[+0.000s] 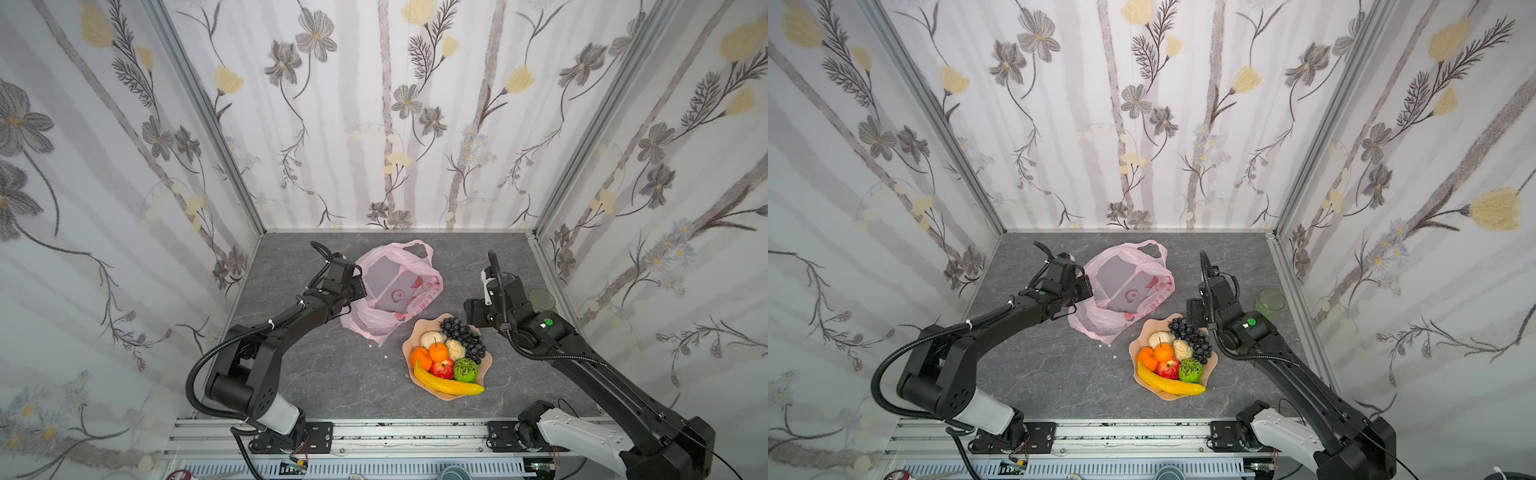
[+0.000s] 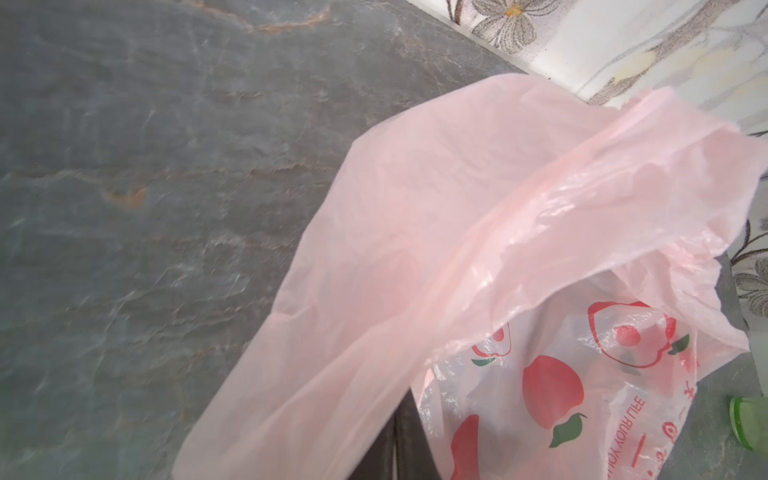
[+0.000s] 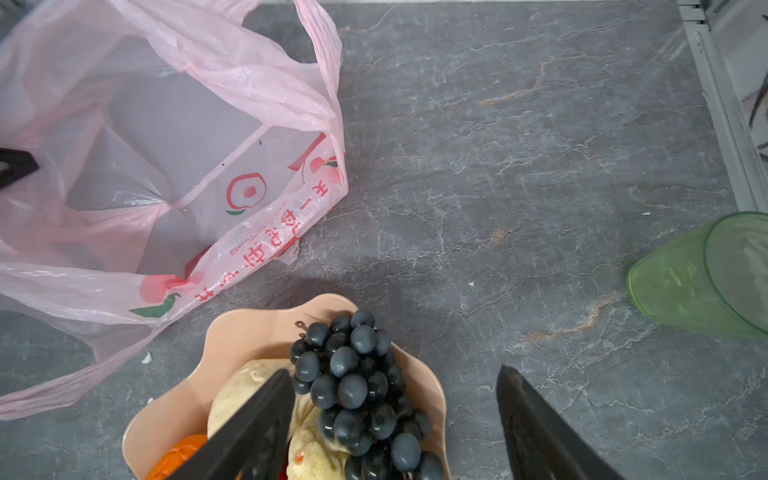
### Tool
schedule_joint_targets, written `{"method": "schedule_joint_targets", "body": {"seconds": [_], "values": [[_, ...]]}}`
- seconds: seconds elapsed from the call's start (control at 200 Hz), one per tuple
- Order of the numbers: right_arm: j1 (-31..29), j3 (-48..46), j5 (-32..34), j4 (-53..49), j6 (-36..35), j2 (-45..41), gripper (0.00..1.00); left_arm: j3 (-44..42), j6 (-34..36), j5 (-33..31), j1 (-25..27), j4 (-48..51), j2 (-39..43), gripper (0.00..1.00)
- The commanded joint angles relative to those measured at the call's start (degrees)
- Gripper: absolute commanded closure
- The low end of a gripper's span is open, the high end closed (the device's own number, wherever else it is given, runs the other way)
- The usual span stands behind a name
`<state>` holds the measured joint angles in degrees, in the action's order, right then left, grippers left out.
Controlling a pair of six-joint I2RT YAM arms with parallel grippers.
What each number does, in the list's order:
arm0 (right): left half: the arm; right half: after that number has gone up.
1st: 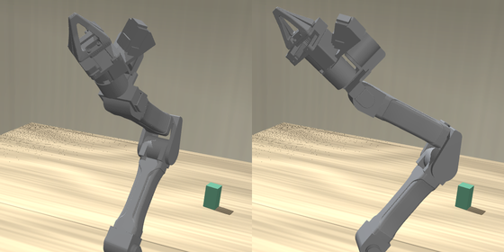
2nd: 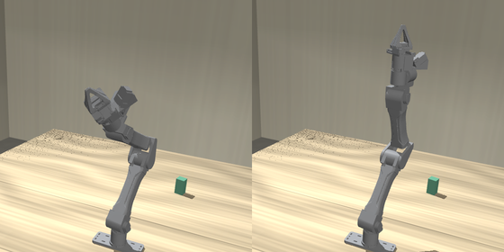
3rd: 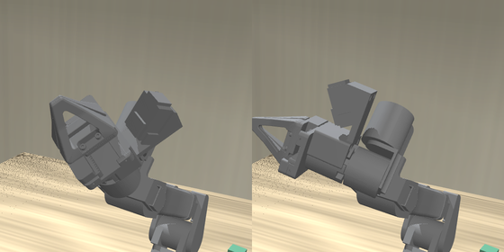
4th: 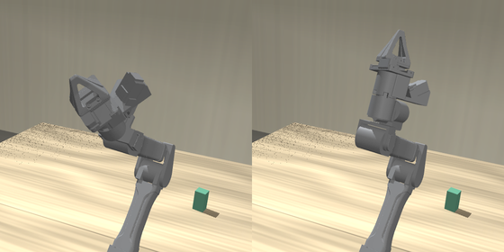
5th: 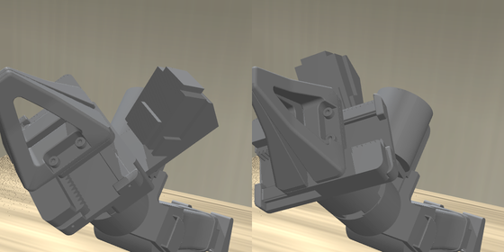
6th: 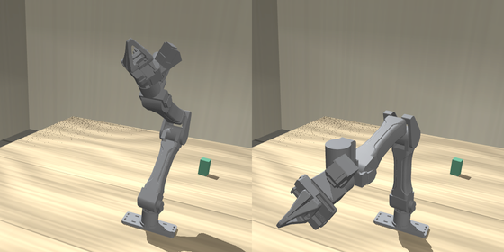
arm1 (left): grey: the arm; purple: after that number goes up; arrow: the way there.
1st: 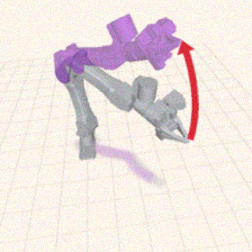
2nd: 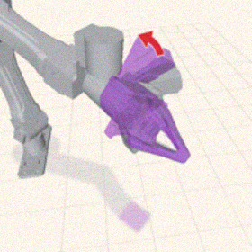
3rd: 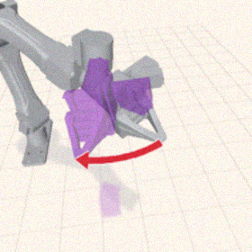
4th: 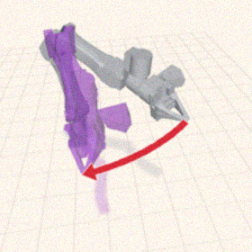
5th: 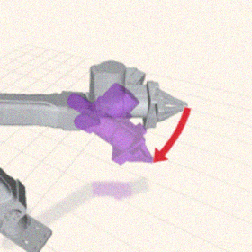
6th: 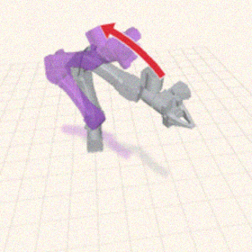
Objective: Take the fake fruits out of the plastic bag
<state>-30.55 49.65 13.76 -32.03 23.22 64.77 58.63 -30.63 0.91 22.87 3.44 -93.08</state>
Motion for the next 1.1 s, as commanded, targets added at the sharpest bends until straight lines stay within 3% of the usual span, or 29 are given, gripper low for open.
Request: {"method": "schedule_joint_targets", "body": {"seconds": [0.0,0.08,0.16,0.26,0.365,0.485,0.684,0.794,1.094], "values": [[1.2,-3.9,-1.4,4.3,6.9,-5.3,0.15,8.1,4.5,2.9,0.5,0.3,-6.7,0.98],[2.4,-8.6,-2.8,5.2,11.6,-10.2,0.14,16.3,6.4,3.4,1.1,3.1,-12.8,0.94],[3.3,-13.0,-4.9,7.3,15.2,-14.7,0.02,26.3,9.0,1.7,1.9,7.6,-18.7,0.84],[4.4,-16.7,-5.0,8.1,18.0,-18.6,0.00,36.9,10.4,-3.5,2.7,15.7,-24.6,0.58],[5.8,-18.1,-1.0,5.5,22.5,-20.3,0.00,40.6,10.7,-7.5,3.5,19.4,-25.1,0.35],[7.5,-18.4,-1.2,1.3,27.8,-20.7,0.00,39.5,10.7,-8.2,3.8,20.4,-21.6,0.21],[8.4,-21.5,-8.9,-0.1,29.0,-23.3,0.00,32.7,8.5,-7.1,4.4,20.3,-12.5,0.10],[8.3,-25.2,-14.0,1.7,31.5,-26.3,0.00,27.7,7.1,-6.7,4.8,19.7,-7.7,0.09],[4.3,-29.2,-15.0,3.2,37.2,-27.4,0.00,10.5,1.2,-10.3,5.0,11.0,7.0,0.06]]}}
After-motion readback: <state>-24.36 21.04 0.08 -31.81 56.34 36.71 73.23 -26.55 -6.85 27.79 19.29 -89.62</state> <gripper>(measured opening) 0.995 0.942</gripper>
